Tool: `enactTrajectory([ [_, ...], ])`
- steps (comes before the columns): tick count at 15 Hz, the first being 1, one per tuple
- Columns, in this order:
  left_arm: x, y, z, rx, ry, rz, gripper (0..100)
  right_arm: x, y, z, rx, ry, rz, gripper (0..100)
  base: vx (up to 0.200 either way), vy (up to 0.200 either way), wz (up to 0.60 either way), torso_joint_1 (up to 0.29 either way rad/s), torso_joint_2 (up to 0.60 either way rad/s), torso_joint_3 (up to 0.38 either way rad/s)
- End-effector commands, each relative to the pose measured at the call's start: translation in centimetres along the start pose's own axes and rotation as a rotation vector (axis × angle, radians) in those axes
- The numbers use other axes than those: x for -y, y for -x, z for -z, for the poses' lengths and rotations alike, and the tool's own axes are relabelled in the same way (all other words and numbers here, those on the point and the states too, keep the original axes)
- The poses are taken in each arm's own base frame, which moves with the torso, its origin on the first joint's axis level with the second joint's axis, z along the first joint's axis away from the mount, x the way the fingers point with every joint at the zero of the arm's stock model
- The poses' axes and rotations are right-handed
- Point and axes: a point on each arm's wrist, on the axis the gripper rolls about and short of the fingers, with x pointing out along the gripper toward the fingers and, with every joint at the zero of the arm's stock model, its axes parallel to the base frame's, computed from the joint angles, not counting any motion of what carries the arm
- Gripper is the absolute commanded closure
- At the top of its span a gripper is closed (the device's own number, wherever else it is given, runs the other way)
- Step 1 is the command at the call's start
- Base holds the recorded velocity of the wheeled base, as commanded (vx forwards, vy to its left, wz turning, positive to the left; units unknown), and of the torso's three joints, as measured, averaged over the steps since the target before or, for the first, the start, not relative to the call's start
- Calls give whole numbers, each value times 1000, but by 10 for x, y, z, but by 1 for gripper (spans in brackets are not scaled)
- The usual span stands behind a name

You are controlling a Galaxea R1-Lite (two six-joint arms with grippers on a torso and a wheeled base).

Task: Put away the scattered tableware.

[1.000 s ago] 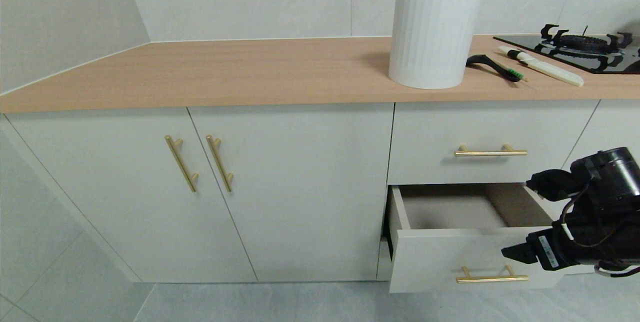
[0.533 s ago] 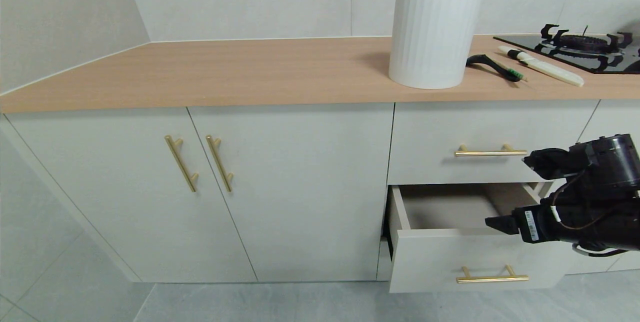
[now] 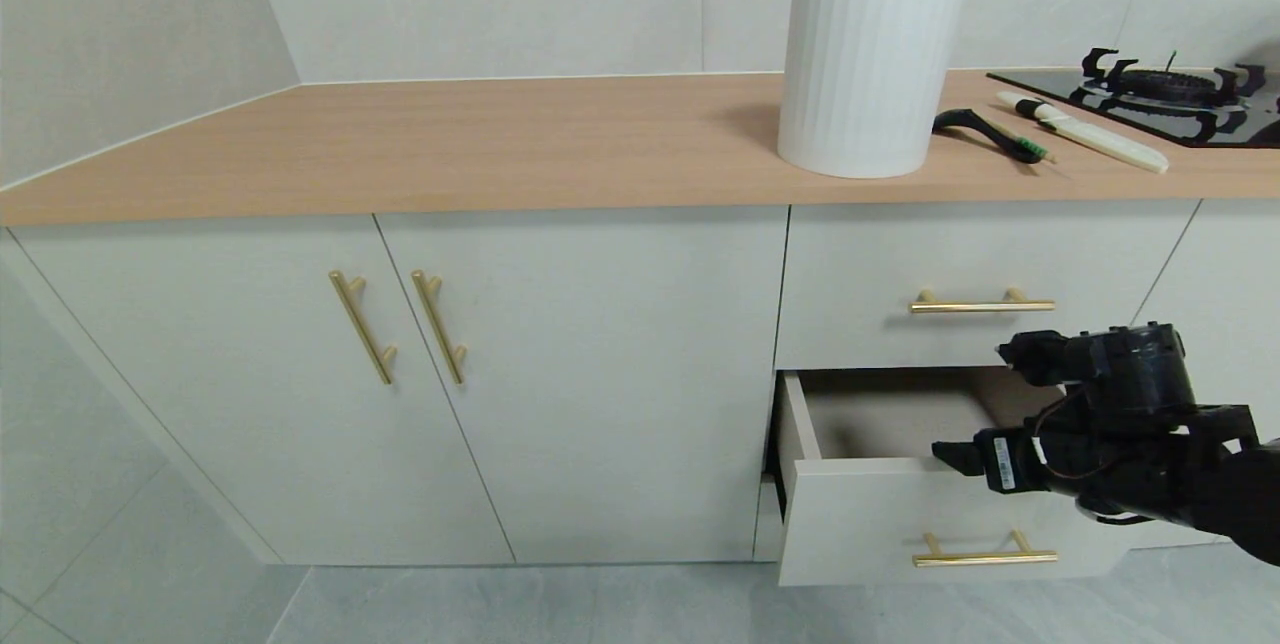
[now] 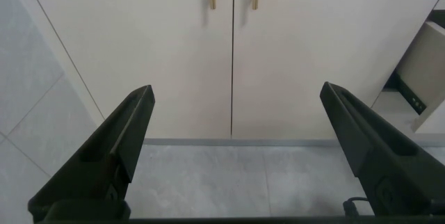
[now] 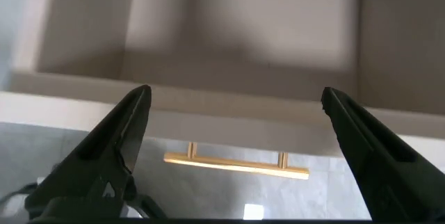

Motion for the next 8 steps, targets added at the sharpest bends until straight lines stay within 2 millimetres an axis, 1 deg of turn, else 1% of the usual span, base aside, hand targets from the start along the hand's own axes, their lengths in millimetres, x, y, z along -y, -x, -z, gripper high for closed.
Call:
enactTrajectory([
  [1,0,0,0,-1,0,-1,0,-1,-8,7,-38,6,2,0,0,0,0,0,0,0],
  [8,0,0,0,-1,0,-1,0,0,-5,7,-48,11,18,0,0,0,0,0,0,0],
])
